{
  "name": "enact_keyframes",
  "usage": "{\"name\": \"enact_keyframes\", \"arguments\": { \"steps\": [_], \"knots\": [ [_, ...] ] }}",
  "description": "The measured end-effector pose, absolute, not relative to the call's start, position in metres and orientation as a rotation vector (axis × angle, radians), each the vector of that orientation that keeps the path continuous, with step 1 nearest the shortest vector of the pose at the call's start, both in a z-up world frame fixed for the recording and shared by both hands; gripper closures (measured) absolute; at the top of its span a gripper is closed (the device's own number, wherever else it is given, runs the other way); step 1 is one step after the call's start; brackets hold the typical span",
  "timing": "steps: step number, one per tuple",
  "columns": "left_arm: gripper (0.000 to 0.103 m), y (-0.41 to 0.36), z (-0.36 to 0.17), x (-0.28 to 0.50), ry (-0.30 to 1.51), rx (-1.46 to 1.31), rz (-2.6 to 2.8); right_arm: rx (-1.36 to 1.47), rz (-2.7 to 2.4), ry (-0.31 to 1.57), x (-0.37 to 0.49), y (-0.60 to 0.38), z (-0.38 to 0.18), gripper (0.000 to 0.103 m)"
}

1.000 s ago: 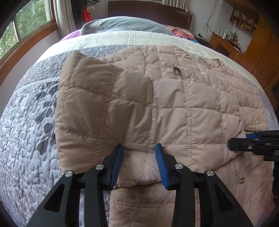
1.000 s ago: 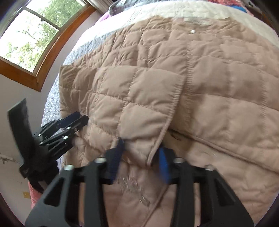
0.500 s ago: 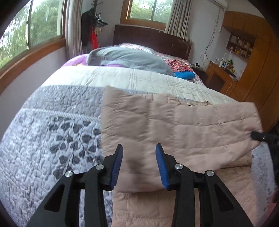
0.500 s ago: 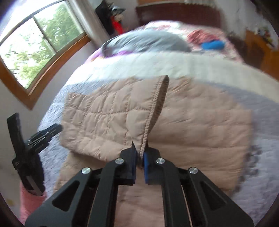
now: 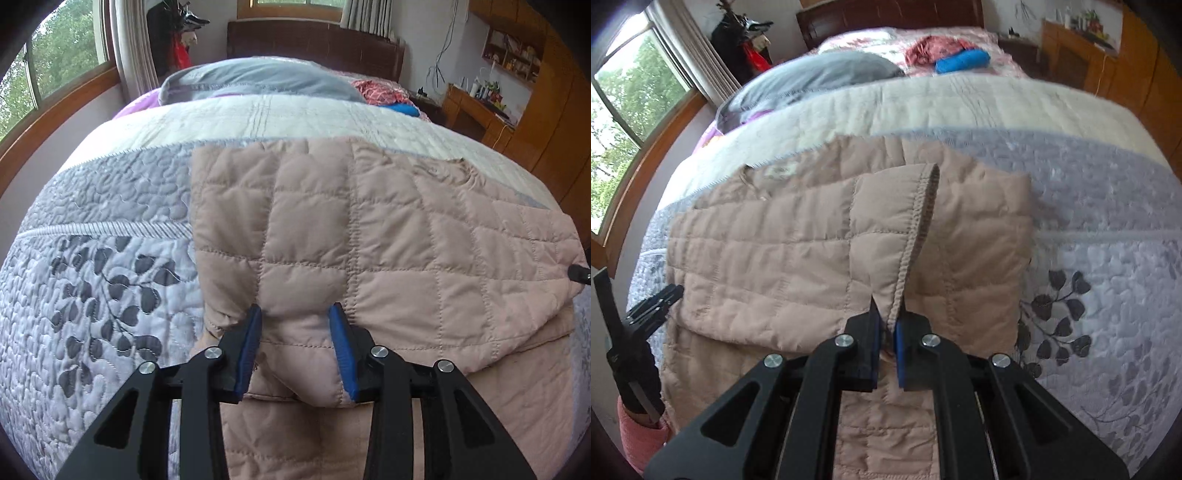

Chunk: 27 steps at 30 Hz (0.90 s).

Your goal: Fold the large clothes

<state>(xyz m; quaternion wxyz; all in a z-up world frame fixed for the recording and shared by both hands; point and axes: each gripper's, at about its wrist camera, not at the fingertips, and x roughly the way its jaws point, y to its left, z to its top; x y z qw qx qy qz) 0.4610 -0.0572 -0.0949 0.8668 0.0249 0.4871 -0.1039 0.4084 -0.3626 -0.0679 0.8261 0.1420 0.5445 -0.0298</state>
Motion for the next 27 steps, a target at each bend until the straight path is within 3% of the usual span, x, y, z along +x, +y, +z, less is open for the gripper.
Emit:
{"name": "enact_keyframes", "arguments": {
  "steps": [7,12,19,27],
  "knots": [
    [0.063,-0.054,-0.105,0.467,1.032,0.049,-0.222,0.306,-0.083,1.204,0.415,-0.359,-0.111,0.094],
    [0.064,-0.05,-0.083,0.462,1.024,0.029,-0.219,0.24,-0.116,1.136,0.402,-0.355,-0.076,0.075],
    [0.063,-0.085,-0.046,0.434,0.946,0.051,-0.303,0.206,-0.013,1.038,0.393,-0.312,-0.025,0.074],
    [0.061,-0.118,-0.093,0.443,1.03,0.179,-0.282,0.187,0.053,1.189,0.423,-0.263,-0.085,0.078]
  ]
}}
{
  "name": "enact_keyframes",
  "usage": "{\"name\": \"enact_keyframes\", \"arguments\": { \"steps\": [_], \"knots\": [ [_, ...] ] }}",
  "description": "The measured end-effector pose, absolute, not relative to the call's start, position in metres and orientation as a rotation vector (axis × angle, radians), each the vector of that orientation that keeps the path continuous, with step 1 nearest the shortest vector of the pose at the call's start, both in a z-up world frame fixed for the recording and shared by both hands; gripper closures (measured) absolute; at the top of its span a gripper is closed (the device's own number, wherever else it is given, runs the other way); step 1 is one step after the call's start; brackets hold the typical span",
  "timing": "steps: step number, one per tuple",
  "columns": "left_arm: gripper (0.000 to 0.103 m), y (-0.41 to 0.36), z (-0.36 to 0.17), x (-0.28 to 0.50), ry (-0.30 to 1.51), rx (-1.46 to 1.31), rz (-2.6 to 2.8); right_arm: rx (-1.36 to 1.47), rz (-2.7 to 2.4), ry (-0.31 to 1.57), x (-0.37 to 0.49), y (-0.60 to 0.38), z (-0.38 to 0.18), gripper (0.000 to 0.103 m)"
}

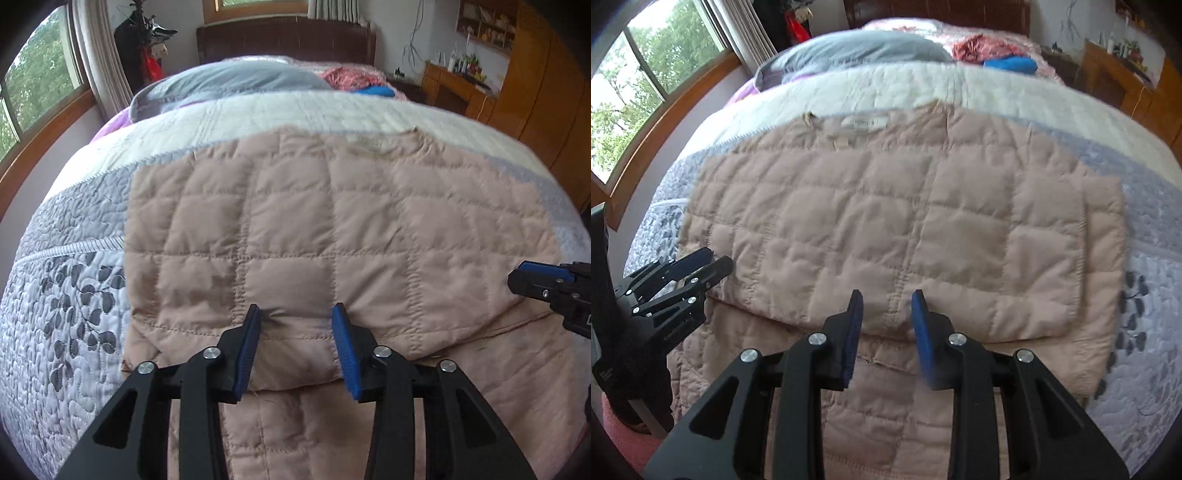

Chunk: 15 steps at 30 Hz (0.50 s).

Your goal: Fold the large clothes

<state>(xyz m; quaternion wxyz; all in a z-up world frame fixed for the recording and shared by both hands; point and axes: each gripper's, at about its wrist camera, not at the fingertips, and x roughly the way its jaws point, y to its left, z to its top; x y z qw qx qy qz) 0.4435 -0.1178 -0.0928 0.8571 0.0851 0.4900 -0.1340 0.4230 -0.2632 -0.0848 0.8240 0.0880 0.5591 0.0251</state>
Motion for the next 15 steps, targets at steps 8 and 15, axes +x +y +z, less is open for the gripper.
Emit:
{"name": "enact_keyframes", "arguments": {
  "steps": [8,15],
  "knots": [
    [0.061,-0.121,-0.093,0.445,1.023,0.194,-0.28,0.183,0.081,1.229,0.43,-0.265,-0.102,0.077],
    [0.06,-0.135,-0.049,0.47,0.958,0.139,-0.302,0.242,0.023,1.101,0.445,-0.294,-0.053,0.075]
  ]
}}
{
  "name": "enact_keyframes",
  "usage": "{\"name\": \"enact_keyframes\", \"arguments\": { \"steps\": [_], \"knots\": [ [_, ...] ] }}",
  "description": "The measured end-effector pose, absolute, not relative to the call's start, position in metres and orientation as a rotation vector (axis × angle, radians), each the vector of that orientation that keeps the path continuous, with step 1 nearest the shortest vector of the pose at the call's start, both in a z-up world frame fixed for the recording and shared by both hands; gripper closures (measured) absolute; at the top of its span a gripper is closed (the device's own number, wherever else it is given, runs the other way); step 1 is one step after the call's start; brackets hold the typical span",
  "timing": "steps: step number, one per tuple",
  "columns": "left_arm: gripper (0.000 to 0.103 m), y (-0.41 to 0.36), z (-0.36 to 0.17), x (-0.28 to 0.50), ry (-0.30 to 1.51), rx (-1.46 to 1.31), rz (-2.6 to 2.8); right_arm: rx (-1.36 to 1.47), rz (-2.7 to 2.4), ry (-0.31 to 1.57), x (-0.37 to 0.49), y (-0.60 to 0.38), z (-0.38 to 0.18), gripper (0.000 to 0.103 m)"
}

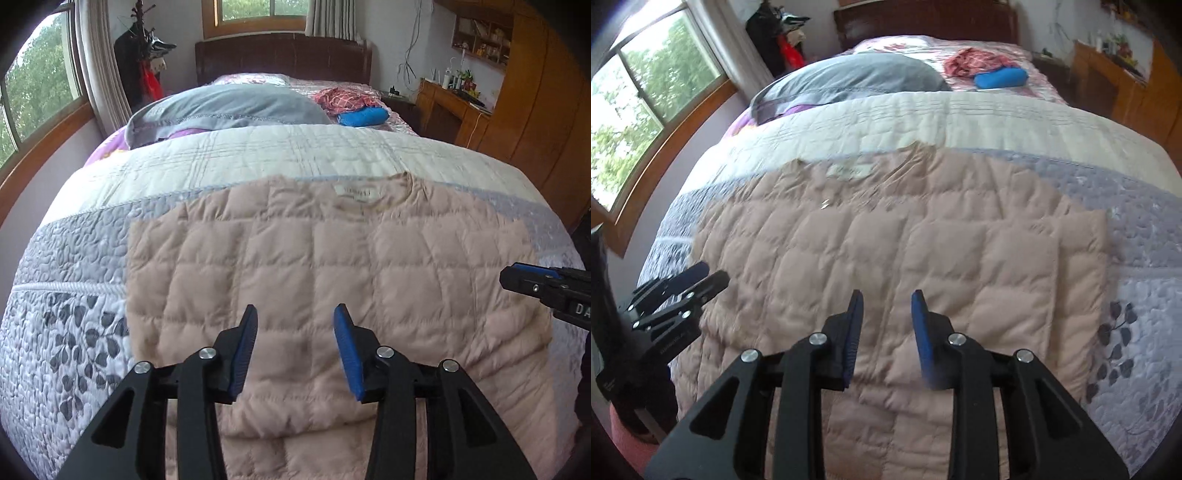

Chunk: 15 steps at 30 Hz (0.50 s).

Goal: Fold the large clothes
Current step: 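Move both tools open to the coat hem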

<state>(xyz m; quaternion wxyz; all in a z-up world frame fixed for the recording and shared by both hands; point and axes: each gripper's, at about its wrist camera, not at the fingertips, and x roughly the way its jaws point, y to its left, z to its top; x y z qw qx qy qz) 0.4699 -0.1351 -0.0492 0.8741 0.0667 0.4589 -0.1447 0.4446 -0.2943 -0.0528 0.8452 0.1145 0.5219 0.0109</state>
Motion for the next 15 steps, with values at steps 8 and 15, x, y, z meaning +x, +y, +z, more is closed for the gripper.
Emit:
{"name": "enact_keyframes", "arguments": {
  "steps": [8,15],
  "knots": [
    [0.057,-0.147,-0.093,0.527,1.078,0.163,-0.223,0.304,-0.055,1.191,0.48,-0.325,-0.1,0.077],
    [0.056,-0.144,-0.091,0.524,1.04,0.162,-0.234,0.32,-0.009,1.176,0.475,-0.327,-0.104,0.074]
  ]
}}
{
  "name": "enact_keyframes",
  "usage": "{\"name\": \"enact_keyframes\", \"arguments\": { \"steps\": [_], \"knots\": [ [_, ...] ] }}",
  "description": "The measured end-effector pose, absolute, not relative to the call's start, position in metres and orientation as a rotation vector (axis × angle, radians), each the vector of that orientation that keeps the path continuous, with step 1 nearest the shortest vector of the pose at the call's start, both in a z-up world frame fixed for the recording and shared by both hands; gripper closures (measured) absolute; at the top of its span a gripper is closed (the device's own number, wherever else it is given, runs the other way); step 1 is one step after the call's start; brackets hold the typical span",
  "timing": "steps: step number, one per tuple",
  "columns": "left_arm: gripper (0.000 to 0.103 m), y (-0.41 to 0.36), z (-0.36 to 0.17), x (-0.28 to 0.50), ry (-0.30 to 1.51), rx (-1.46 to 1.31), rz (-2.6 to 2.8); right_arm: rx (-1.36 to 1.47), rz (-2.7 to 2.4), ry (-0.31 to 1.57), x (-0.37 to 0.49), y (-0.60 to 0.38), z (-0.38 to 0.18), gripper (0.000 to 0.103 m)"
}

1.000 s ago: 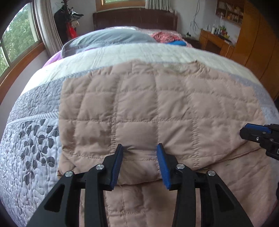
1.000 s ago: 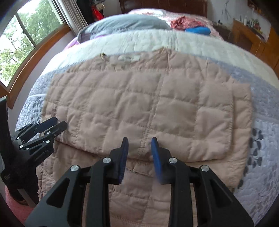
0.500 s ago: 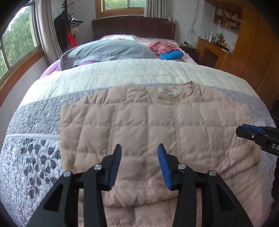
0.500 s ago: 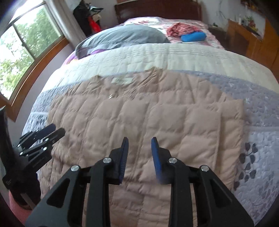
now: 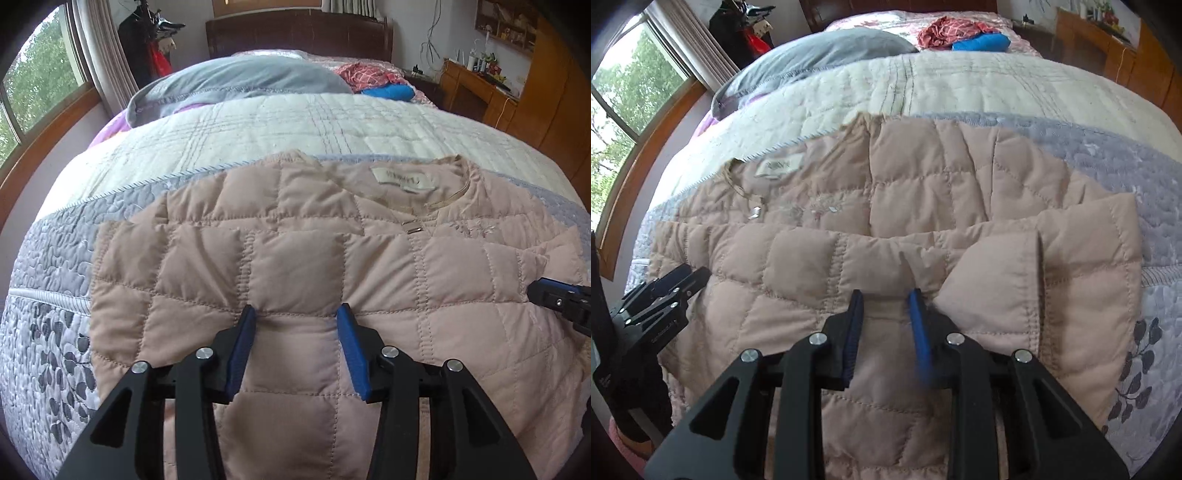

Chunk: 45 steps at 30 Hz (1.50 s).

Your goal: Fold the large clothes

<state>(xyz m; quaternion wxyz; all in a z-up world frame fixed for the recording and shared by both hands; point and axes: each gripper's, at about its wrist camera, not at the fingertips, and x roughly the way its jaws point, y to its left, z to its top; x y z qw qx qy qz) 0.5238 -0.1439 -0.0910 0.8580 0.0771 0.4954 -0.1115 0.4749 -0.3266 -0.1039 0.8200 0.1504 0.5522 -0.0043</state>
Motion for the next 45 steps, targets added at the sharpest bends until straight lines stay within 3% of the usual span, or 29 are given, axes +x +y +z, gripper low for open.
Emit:
{"name": "enact_keyframes", "arguments": {
  "steps": [4,6,9,18,23,30,33,35,37,40,42,45],
  "knots": [
    [0.054,-0.109,-0.055,0.495,0.982,0.098,-0.287,0.355,0.079,1.068,0.427,-0.336,-0.061,0.068],
    [0.042,-0.084,-0.039,0.471,0.963,0.102,-0.307,0.349,0.104,1.039,0.388,-0.344,-0.042,0.063],
    [0.031,-0.026,-0.028,0.414,0.97,0.085,-0.345,0.353,0.131,1.028,0.328,-0.356,-0.031,0.053],
    [0.03,0.108,-0.07,0.262,1.07,0.0,-0.269,0.355,0.133,1.053,0.146,-0.36,-0.054,0.036],
    [0.029,0.121,-0.081,0.206,1.067,-0.061,-0.301,0.366,0.111,1.085,0.082,-0.353,-0.076,0.033],
    [0.028,0.103,-0.104,0.193,1.109,-0.103,-0.384,0.432,0.14,1.108,0.05,-0.342,-0.104,0.033],
    [0.03,0.093,-0.112,0.191,1.125,-0.117,-0.41,0.384,0.127,1.095,0.047,-0.334,-0.108,0.039],
    [0.03,0.085,-0.111,0.189,1.108,-0.092,-0.413,0.358,0.122,1.09,0.049,-0.33,-0.107,0.058],
    [0.04,0.082,-0.111,0.188,1.108,-0.1,-0.411,0.356,0.137,1.092,0.054,-0.329,-0.108,0.078],
    [0.059,0.083,-0.112,0.188,1.101,-0.098,-0.378,0.342,0.152,1.092,0.057,-0.326,-0.109,0.087],
    [0.077,0.087,-0.111,0.188,1.097,-0.12,-0.365,0.339,0.159,1.087,0.057,-0.326,-0.107,0.089],
    [0.086,0.09,-0.111,0.188,1.095,-0.153,-0.369,0.338,0.164,1.079,0.057,-0.327,-0.106,0.09]
  ]
}}
